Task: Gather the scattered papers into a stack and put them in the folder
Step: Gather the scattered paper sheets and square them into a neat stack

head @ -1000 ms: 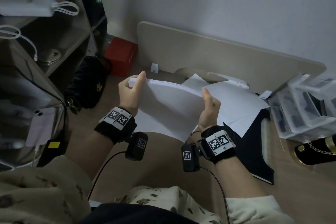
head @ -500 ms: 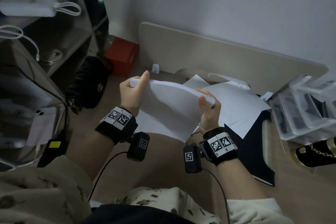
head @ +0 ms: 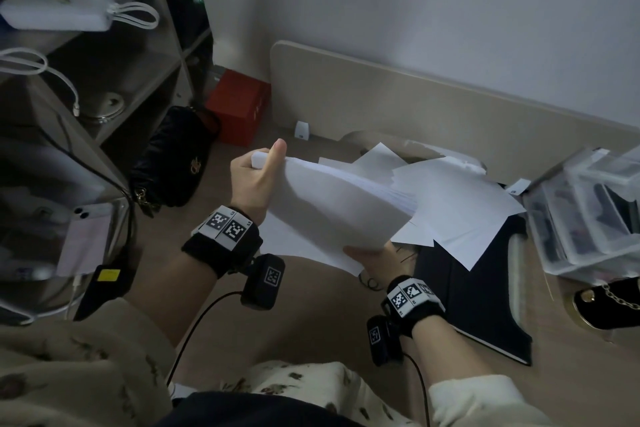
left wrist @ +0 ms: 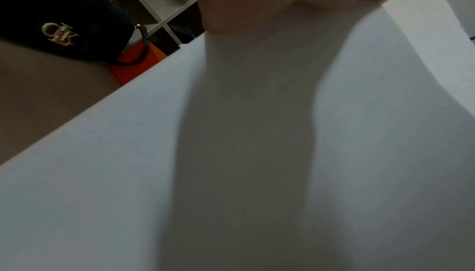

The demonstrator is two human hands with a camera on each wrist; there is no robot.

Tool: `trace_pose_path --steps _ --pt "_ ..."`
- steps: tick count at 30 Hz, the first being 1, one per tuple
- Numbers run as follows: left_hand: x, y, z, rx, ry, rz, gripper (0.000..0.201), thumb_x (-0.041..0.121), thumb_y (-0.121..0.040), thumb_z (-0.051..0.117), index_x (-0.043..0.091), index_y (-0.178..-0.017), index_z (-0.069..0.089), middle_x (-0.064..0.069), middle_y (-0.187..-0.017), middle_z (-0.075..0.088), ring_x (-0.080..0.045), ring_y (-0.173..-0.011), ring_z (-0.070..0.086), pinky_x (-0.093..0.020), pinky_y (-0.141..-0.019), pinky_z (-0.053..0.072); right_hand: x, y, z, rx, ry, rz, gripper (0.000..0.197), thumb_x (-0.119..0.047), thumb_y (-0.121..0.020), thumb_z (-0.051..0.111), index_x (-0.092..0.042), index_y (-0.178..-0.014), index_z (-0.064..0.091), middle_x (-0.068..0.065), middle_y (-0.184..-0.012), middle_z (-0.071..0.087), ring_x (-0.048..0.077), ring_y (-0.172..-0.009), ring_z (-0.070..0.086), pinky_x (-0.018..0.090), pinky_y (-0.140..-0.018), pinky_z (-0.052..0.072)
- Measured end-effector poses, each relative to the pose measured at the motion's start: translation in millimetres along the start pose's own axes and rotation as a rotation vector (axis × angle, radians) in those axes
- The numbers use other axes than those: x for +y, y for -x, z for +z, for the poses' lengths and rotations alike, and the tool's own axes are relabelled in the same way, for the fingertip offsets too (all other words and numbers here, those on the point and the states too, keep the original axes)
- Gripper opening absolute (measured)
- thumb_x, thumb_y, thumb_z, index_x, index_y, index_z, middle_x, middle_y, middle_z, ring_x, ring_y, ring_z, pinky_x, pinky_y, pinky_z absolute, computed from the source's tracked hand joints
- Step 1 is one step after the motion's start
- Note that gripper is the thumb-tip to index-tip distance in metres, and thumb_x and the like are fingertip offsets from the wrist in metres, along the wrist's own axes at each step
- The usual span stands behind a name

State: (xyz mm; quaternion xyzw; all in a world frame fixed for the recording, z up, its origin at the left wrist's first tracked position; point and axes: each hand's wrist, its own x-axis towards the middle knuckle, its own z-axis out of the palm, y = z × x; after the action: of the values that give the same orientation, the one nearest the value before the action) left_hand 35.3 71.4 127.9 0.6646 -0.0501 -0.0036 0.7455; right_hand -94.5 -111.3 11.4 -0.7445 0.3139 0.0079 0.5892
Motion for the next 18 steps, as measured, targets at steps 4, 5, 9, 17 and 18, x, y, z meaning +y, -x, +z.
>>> trace_pose_path --steps 4,5,9,17,18 --pt "-5 -3 -11 -0.170 -0.116 0.181 0.030 0.042 -0.068 0.053 0.016 -0.079 0.064 0.017 -0.073 0.068 0.004 -0.068 0.060 -0.012 -0.063 0.044 6 -3 2 0.049 0.004 0.049 0.028 -0.021 -0.078 0.077 -0.010 -0.101 0.066 0.002 -0.089 0.067 0.018 -0.082 0.062 0.022 -0.069 0.044" --pt "-8 -3 -14 -0.230 -0.141 0.196 0.028 0.040 -0.069 0.057 0.019 -0.087 0.064 0.024 -0.082 0.068 0.006 -0.075 0.061 -0.010 -0.066 0.045 6 -3 2 0.051 0.000 0.050 0.030 -0.022 -0.078 0.077 -0.008 -0.103 0.067 0.003 -0.092 0.068 0.019 -0.084 0.063 0.023 -0.070 0.045" --pt "-32 -1 -24 -0.291 -0.179 0.058 0.034 0.032 -0.064 0.081 0.025 -0.090 0.061 0.032 -0.080 0.068 0.012 -0.077 0.064 -0.009 -0.068 0.048 4 -2 1 0.034 -0.022 0.052 0.033 -0.024 -0.078 0.076 -0.010 -0.106 0.065 0.003 -0.094 0.068 0.020 -0.087 0.063 0.020 -0.064 0.045" --pt "-76 7 -37 -0.429 -0.230 -0.308 0.051 -0.005 -0.061 0.084 0.028 -0.092 0.063 0.016 -0.084 0.072 0.003 -0.082 0.067 -0.015 -0.070 0.053 3 -2 6 0.034 -0.059 0.067 0.021 -0.007 -0.079 0.073 -0.010 -0.094 0.058 -0.001 -0.081 0.059 0.008 -0.073 0.055 0.008 -0.058 0.042" --pt "-76 6 -37 -0.426 -0.223 -0.325 0.053 -0.005 -0.060 0.084 0.029 -0.094 0.063 0.012 -0.086 0.072 0.001 -0.084 0.067 -0.017 -0.071 0.053 3 -2 8 0.047 -0.085 0.081 0.021 -0.006 -0.078 0.074 -0.011 -0.092 0.059 0.001 -0.083 0.060 0.013 -0.077 0.057 0.015 -0.064 0.044"
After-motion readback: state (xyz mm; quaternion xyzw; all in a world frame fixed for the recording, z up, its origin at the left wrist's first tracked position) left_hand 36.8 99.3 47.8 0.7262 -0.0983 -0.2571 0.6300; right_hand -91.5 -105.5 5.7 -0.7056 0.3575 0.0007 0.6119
